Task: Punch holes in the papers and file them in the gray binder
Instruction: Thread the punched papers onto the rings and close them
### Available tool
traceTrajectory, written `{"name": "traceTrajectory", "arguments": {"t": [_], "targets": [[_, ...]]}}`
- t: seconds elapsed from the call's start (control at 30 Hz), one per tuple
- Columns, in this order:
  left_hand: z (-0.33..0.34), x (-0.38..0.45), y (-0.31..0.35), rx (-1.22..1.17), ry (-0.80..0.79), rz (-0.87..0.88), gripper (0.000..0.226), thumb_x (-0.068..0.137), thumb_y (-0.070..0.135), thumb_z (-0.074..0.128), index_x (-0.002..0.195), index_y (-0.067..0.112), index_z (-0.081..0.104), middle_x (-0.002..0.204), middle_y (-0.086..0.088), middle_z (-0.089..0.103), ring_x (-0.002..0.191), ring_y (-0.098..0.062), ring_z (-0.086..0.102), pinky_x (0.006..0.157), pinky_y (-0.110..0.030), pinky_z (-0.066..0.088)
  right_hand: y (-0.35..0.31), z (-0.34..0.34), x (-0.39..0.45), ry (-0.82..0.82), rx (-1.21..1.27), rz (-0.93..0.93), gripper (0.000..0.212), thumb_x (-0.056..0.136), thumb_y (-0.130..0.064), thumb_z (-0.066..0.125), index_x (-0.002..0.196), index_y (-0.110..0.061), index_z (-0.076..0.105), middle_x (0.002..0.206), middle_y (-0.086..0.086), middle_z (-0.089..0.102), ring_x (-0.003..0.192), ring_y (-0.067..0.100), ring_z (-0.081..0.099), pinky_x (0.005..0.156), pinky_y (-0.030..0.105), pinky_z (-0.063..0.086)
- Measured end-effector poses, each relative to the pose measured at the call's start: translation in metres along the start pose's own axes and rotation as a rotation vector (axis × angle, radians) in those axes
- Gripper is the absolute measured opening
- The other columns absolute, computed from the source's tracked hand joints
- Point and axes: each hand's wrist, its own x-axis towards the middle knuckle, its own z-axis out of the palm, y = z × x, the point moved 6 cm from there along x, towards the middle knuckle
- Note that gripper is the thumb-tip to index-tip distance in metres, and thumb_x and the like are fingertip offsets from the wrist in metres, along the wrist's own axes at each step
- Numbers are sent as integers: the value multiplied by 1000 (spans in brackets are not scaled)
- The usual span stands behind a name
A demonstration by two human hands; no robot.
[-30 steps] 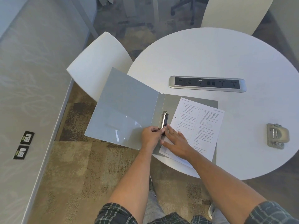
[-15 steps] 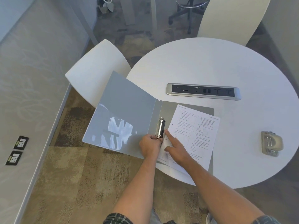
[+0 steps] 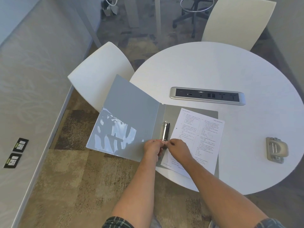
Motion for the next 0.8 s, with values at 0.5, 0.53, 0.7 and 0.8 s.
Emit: {"name": "traceTrajectory", "arguments": {"t": [0.5, 0.53, 0.7, 0.8], "targets": [[-15, 3, 18, 150, 54, 263, 10, 87, 10, 68, 84, 15, 77, 81, -5, 78, 83, -25, 76, 80, -41, 63, 1, 6, -7, 218, 52, 0, 26, 89, -52, 73, 106, -35, 63, 103, -21, 59, 90, 3, 59, 74, 21, 40], [-15, 2, 18, 143, 54, 257, 13, 91, 16, 66, 86, 14, 78, 79, -4, 78, 83, -24, 76, 80, -40, 63, 1, 7, -8, 222, 50, -1, 28, 90, -52, 73, 109, -35, 63, 105, -21, 59, 93, 3, 60, 76, 21, 41], [-15, -2, 26, 226, 51, 342, 18, 88, 35, 73, 78, 19, 76, 69, 1, 77, 76, -19, 76, 78, -40, 61, -1, 2, 3, 171, 264, 38, 32, 96, -42, 69, 122, -24, 65, 112, -11, 68, 97, 9, 66, 86, 25, 51], [-15, -4, 32, 319, 56, 406, 13, 87, 30, 75, 76, 23, 76, 72, 3, 76, 77, -17, 74, 78, -39, 61, -6, -10, 16, 146, 403, 106, 22, 93, -28, 74, 112, -18, 70, 99, -5, 71, 89, 9, 66, 72, 19, 45]]}}
